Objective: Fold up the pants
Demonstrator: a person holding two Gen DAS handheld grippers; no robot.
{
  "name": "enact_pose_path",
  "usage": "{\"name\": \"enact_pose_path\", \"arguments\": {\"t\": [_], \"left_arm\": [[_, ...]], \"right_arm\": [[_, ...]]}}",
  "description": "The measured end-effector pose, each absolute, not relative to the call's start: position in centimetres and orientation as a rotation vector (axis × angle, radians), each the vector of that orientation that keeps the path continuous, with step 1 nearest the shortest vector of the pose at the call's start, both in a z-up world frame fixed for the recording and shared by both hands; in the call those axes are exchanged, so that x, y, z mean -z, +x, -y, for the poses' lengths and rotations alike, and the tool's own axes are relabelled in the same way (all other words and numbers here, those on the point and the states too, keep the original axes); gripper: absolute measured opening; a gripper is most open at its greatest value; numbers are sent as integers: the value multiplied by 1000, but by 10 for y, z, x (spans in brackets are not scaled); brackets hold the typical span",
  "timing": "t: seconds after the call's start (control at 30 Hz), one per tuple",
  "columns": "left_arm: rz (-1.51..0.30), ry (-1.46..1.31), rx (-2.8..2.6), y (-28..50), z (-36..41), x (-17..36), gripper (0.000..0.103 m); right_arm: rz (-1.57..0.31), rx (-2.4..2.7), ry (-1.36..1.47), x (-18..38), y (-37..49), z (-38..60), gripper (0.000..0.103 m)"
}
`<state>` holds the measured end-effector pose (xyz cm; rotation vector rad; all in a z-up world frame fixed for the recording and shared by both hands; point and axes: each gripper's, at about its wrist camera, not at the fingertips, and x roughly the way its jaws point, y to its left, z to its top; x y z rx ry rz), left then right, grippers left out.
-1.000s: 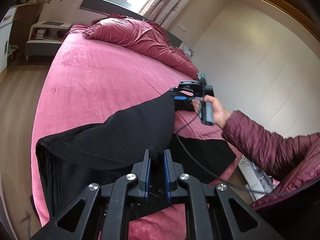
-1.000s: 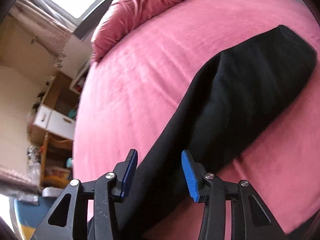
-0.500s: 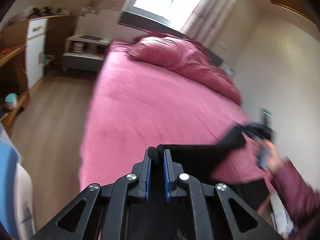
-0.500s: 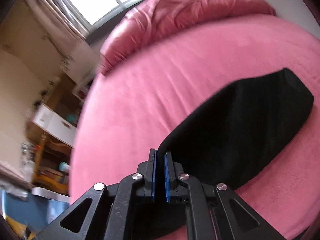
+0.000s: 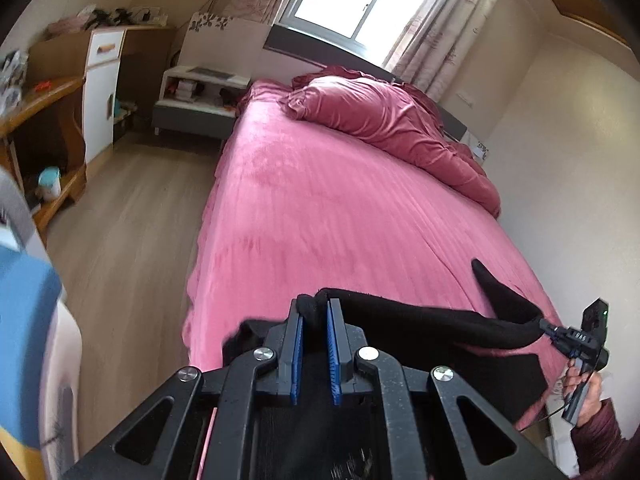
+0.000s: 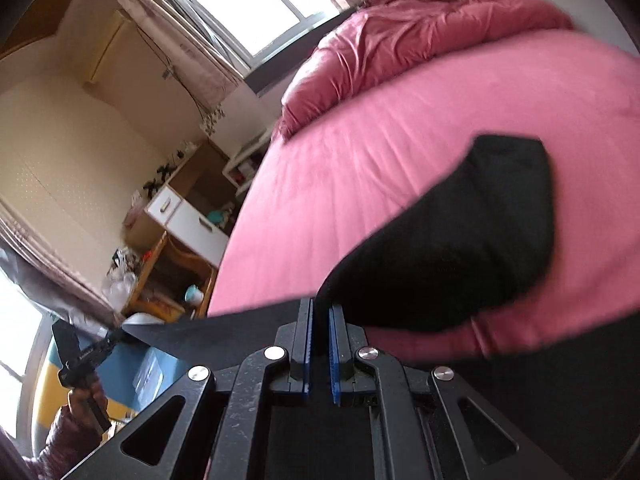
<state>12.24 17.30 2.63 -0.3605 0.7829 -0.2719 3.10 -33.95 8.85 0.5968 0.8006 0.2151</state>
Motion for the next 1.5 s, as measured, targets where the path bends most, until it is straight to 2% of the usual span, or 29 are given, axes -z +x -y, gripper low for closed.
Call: {"name": "enact_pose_path", "arguments": {"t": [0.37, 0.43, 0.77, 0.87, 1.03, 1.17, 1.33, 1.5], "left_arm": [[-937, -471, 199, 45, -176, 49, 11], [-951, -486, 177, 40, -178, 58, 7], [-961, -527, 154, 28, -183, 67, 7], [-1008, -557, 131, 25, -189, 75, 10], [-1047, -677, 71, 13, -210, 88, 22], [-992, -728, 20, 3, -221, 77, 23], [-934, -568, 103, 11, -185, 47, 24], [-1044, -381, 167, 31, -134, 63, 24]], "right_arm": [[-939, -179, 568, -34, -42, 324, 7], [-960, -174, 561, -27, -48, 323, 7], [-983, -141, 507, -28, -67, 324, 6], [-1009, -136, 493, -26, -73, 328, 6], [-1081, -102, 503, 2, -79, 334, 6], [-1119, -82, 457, 18, -75, 327, 6], [-1126, -86, 442, 20, -73, 327, 6], [-1092, -126, 441, 7, -81, 325, 6]]}}
